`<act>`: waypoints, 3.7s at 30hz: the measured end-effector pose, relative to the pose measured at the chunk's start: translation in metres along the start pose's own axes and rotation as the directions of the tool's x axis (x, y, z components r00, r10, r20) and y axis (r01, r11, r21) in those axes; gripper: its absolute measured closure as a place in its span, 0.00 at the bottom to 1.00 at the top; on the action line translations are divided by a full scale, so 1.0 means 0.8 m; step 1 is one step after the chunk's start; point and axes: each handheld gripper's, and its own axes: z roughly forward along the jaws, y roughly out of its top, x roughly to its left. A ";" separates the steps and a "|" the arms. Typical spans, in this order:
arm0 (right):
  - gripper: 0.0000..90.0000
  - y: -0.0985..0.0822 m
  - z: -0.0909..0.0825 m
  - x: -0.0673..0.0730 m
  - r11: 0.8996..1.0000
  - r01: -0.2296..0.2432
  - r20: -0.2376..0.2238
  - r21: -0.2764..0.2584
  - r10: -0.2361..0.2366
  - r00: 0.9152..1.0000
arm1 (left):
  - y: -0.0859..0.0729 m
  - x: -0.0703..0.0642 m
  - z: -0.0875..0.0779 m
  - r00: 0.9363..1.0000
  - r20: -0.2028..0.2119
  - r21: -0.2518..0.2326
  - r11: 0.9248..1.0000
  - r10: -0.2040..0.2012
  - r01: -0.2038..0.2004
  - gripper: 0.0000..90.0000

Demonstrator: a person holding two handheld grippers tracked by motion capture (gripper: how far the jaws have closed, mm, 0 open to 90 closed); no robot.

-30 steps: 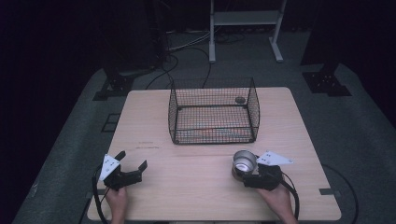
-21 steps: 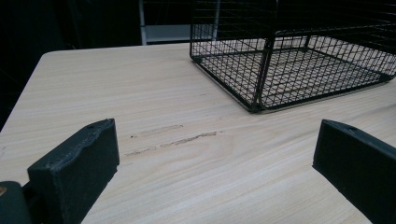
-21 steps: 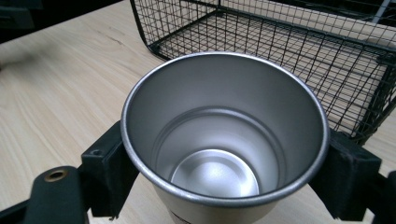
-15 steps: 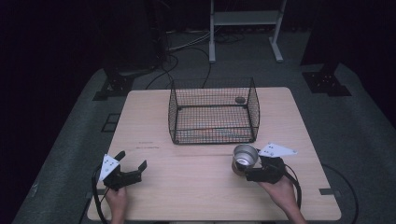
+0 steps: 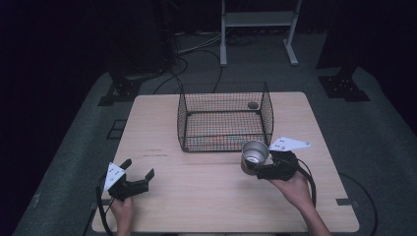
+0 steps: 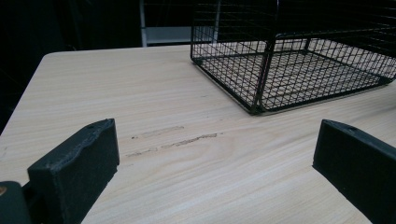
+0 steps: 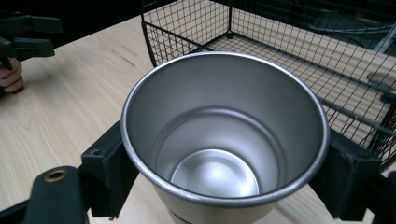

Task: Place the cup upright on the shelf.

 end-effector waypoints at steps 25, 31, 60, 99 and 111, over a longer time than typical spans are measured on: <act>0.20 0.068 0.008 -0.013 0.998 0.055 0.021 0.000 -0.055 0.998 | 0.000 0.001 0.000 1.000 0.007 0.003 1.000 0.000 0.000 0.00; 0.20 0.086 0.015 -0.017 0.998 0.057 0.025 -0.001 -0.057 0.998 | 0.000 0.001 0.001 1.000 0.010 0.002 1.000 -0.005 0.005 0.00; 0.20 0.162 0.043 -0.039 0.998 0.062 0.044 0.002 -0.062 0.997 | 0.000 0.001 0.001 1.000 0.021 0.008 1.000 -0.003 0.003 0.00; 0.20 0.210 0.144 -0.083 0.997 -0.024 0.099 0.079 0.016 0.995 | 0.000 0.001 0.003 0.999 0.033 0.017 1.000 -0.003 0.003 0.00; 0.19 0.200 0.177 -0.095 0.993 -0.039 0.100 0.115 0.028 0.995 | 0.000 0.001 0.002 0.999 0.034 0.021 1.000 -0.001 0.001 0.00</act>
